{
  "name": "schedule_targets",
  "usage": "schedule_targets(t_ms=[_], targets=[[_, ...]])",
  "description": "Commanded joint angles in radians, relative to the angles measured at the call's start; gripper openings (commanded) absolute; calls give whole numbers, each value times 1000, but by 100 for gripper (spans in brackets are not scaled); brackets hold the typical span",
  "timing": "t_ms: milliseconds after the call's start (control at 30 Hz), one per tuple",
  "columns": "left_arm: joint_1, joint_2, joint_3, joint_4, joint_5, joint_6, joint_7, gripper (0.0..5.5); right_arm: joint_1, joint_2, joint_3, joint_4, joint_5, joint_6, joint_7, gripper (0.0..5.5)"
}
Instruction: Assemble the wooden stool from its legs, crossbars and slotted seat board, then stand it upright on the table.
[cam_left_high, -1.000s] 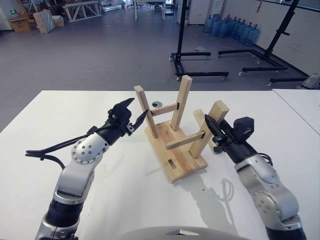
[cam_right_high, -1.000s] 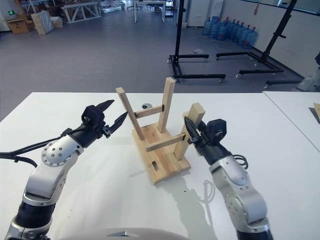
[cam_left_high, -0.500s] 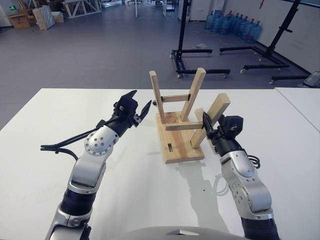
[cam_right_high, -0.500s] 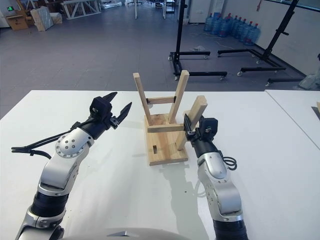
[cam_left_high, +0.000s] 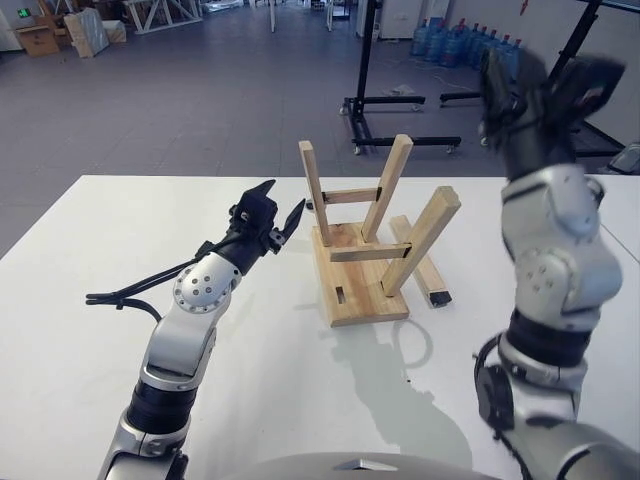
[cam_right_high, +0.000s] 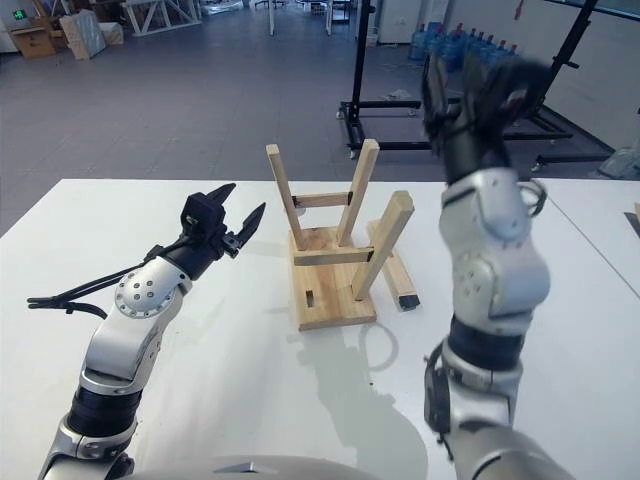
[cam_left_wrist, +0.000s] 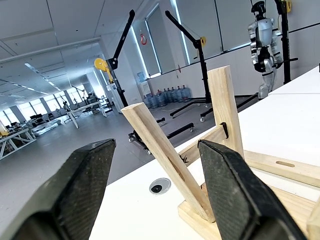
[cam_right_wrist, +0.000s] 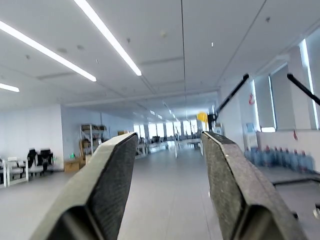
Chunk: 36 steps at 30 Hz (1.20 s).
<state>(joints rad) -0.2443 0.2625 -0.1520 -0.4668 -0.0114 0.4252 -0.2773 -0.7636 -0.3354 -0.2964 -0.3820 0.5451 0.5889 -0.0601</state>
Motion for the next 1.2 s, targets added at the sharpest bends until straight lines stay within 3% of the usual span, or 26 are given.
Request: schedule_targets(t_ms=[33,133,200,433,733,867,933,1067,1200], targets=[[-8,9,10,9,13,2,0,301,-69,30,-54,58,184,201,-28,232],[11,2,2,3,13,7,7,301,413,33,138,91,160,385,42,232],[11,1,-8,3,14,9,3,301,557,14,218,105,136,408,90,232],[0,1,-22,15,14,4,-4,301,377,7,179,11,144,301,121,232],[6,-10,-1,10,4,11,19,301,198,103,-128,-68,321,119,-11,232],[-7,-19,49,21,6,12,50,301,335,77,-209,-68,291,95,-57,232],[-8,-13,81,38,25,34,80,301,488,27,-169,-40,201,111,-16,232],[42,64,94,97,98,147,90,301,755,45,-120,-35,144,102,64,232],[101,143,43,89,109,235,0,301,970,26,-26,9,51,53,186,232]])
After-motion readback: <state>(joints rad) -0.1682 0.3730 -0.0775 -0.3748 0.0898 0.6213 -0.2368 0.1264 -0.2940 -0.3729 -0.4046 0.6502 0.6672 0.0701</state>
